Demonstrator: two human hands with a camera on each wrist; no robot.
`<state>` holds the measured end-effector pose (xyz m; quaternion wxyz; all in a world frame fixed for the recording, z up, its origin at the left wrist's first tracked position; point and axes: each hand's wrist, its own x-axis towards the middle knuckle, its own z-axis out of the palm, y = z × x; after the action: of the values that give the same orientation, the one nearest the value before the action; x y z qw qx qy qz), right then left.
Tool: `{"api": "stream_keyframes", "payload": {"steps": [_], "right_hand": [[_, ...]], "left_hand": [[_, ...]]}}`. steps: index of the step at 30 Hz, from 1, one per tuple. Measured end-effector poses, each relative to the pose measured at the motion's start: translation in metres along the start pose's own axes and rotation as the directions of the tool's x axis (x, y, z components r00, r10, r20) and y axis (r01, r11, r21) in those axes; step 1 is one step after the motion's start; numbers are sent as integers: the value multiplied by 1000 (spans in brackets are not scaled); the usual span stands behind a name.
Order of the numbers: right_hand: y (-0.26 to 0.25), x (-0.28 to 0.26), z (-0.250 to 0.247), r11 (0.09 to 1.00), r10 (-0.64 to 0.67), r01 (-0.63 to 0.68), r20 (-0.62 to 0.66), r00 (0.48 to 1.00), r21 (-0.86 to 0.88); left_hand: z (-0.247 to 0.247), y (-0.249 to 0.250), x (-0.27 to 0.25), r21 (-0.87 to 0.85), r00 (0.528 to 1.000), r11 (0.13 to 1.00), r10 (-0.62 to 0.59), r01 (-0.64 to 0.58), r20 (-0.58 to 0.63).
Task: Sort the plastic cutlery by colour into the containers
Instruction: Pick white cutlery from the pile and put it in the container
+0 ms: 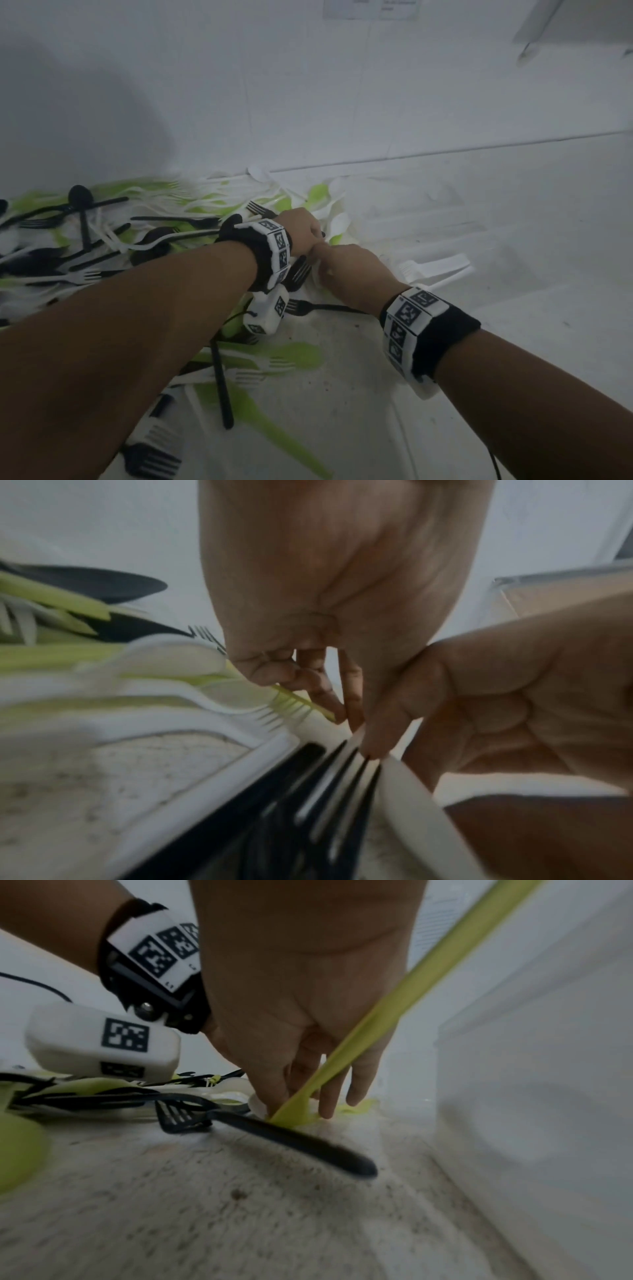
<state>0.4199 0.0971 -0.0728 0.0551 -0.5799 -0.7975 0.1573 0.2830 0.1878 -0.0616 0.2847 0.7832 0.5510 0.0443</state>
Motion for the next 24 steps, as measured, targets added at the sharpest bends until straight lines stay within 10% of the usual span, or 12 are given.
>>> {"api": "stream_keyframes", "payload": {"steps": [14, 20, 24], "right_hand": [[-21, 31, -18, 965, -168, 239, -445, 880, 107], [-36, 63, -40, 880, 149, 43, -362, 920, 473], [-27, 78, -30, 898, 271, -252, -3, 963, 361]], "left_hand": [[-69, -65, -95, -433, 965, 902, -123, 12, -231], [-70, -87, -131, -159, 946, 984, -122, 76, -301], [-55, -82, -136, 72, 964, 997, 29, -10, -263]]}}
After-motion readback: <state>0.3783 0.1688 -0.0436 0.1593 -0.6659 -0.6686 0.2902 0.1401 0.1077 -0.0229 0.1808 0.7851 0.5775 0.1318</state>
